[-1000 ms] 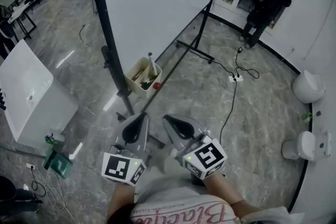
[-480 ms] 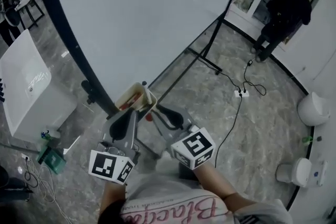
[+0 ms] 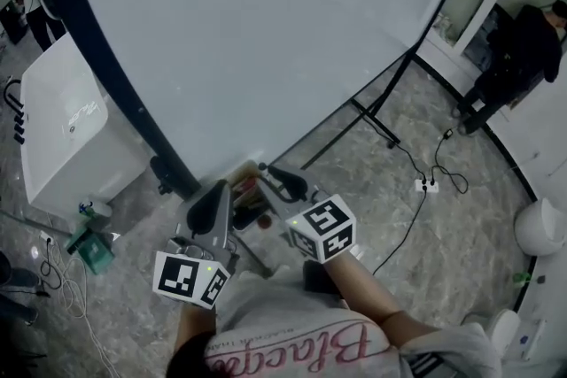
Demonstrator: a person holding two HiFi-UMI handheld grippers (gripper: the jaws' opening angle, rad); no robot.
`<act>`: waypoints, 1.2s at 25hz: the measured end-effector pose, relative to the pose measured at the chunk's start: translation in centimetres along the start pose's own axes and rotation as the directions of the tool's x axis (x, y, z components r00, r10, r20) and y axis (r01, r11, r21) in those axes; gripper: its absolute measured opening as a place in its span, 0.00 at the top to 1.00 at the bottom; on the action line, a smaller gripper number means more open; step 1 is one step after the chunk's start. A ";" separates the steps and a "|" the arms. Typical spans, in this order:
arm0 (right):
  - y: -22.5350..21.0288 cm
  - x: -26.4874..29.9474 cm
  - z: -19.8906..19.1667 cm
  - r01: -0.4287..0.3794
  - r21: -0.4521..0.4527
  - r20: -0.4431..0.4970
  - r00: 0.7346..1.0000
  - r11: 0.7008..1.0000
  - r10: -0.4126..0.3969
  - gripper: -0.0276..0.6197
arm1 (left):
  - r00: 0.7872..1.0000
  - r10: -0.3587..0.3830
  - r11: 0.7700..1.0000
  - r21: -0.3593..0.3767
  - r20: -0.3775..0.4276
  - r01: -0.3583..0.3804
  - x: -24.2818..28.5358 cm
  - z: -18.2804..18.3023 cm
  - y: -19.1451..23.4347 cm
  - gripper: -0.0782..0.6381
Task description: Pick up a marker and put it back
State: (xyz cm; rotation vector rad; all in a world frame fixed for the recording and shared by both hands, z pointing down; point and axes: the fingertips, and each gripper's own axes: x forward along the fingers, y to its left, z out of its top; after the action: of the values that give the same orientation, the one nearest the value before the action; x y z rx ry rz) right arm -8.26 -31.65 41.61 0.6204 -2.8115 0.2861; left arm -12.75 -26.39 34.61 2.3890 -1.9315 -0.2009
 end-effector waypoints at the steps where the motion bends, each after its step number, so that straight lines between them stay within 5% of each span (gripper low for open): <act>1: -0.2 0.3 -0.1 0.005 0.000 -0.006 1.000 1.000 -0.005 0.85 | 1.000 -0.004 1.000 0.002 -0.001 0.004 0.2 0.1 0.2 0.89; 15: 0.7 -2.2 5.0 0.012 0.004 0.130 0.991 1.000 -0.012 0.86 | 0.988 -0.156 0.988 0.016 -0.001 0.156 2.7 0.9 -1.4 0.89; 24: 3.2 -7.1 10.8 0.050 -0.085 0.371 0.929 0.995 -0.015 0.86 | 0.981 -0.190 0.982 0.027 0.039 0.189 2.0 1.8 -2.9 0.89; 30: 4.0 -8.0 11.0 0.066 -0.091 0.407 0.913 0.994 -0.024 0.86 | 0.978 -0.198 0.980 0.041 0.060 0.196 1.4 2.4 -3.3 0.89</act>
State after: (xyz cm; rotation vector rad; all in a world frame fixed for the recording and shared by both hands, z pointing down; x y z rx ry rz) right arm -5.18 -27.67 28.36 0.8004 -3.1738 -0.0028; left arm -9.63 -27.01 31.71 2.6274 -1.7342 -0.2583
